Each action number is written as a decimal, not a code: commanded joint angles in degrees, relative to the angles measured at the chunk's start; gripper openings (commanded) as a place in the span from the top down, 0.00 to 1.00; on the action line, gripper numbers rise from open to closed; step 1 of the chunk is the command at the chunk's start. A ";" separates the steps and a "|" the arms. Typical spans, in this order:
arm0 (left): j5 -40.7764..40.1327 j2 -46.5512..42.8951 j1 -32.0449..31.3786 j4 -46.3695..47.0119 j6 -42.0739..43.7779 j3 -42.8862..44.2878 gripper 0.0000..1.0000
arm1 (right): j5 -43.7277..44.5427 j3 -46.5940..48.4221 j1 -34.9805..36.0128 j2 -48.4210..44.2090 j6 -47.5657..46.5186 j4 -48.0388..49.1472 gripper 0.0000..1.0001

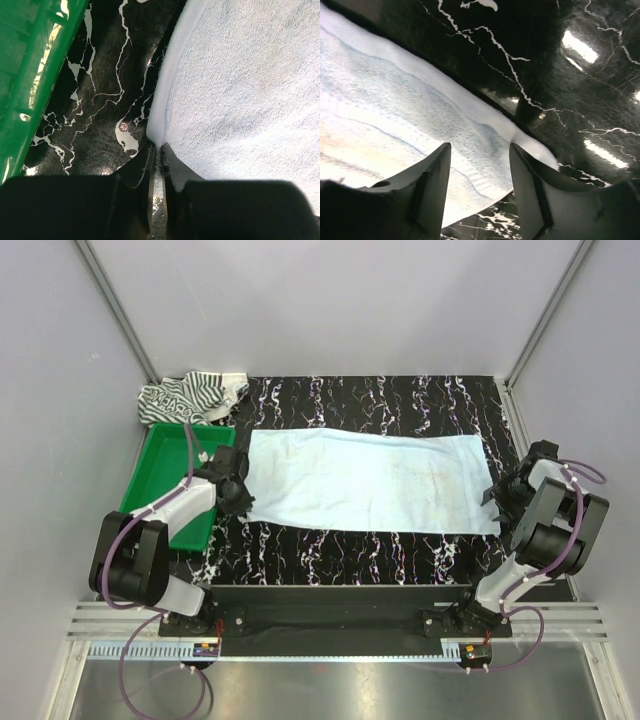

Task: Roll the towels
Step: Flatten the towel, then fold the towel

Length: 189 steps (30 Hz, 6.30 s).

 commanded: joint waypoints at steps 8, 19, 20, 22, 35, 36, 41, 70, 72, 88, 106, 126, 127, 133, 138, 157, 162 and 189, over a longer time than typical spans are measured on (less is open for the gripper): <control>-1.13 -3.88 -0.68 1.61 1.94 -2.36 0.40 | -1.56 3.19 2.43 -12.56 -0.24 -2.02 0.32; -3.59 -10.20 -2.87 -1.28 1.24 -6.04 0.39 | -5.34 -3.92 4.28 -28.83 2.93 -1.33 0.01; -3.86 -10.38 -3.14 -1.90 0.63 -6.49 0.39 | -5.34 -4.01 4.54 -28.83 3.19 -1.77 0.01; -4.38 -10.73 -3.93 -2.16 0.27 -7.62 0.41 | -5.61 -3.75 5.42 -28.40 2.84 -1.86 0.02; -8.17 -4.93 -4.28 5.56 2.91 -8.16 0.47 | -4.55 -3.30 5.51 -27.16 1.08 -3.26 0.00; -9.21 -5.28 -4.28 5.74 2.56 -7.99 0.46 | -4.20 -3.39 5.51 -27.34 1.17 -3.44 0.00; -8.79 -3.00 -4.37 5.83 2.56 -7.02 0.50 | -3.06 -2.78 5.51 -27.78 1.17 -4.76 0.00; -10.28 -12.75 -8.50 14.89 6.86 -11.67 1.00 | 5.99 -9.02 -6.62 -5.28 7.50 0.33 0.35; -10.19 -12.84 -8.50 14.97 6.95 -11.68 1.00 | 6.17 -9.02 -6.62 -5.02 7.59 1.39 0.45; -9.58 -15.39 -9.47 12.69 4.50 -12.90 1.00 | 0.38 -6.12 -6.70 -14.06 3.63 -1.59 1.00; -3.86 -36.92 -11.84 -10.50 -4.21 -11.33 1.00 | -7.01 -9.98 -6.70 -38.76 6.00 -7.75 1.00; -3.51 -16.19 -5.61 -14.38 5.02 15.12 1.00 | -16.06 6.53 -6.62 -23.51 4.69 -6.60 1.00; -3.60 -14.70 -5.17 -14.12 5.11 16.00 1.00 | -16.85 7.76 -6.36 -21.82 4.69 -6.52 1.00; -3.16 -4.50 -2.61 -12.36 5.98 22.68 1.00 | -17.38 10.74 -3.20 -13.90 6.79 -4.06 1.00; -4.65 4.01 -2.35 -12.45 6.78 28.83 1.00 | -14.40 13.30 1.72 -7.14 8.11 -2.57 1.00; -8.17 22.13 1.78 -15.35 8.27 44.04 1.00 | -10.88 28.24 2.70 14.14 6.62 -2.30 1.00; -7.99 26.08 2.49 -15.26 8.27 48.25 1.00 | -10.88 32.63 2.70 17.30 6.80 -3.09 1.00; -8.51 23.21 4.69 -12.71 9.33 51.36 0.01 | -2.62 24.59 5.07 5.72 6.89 1.57 0.03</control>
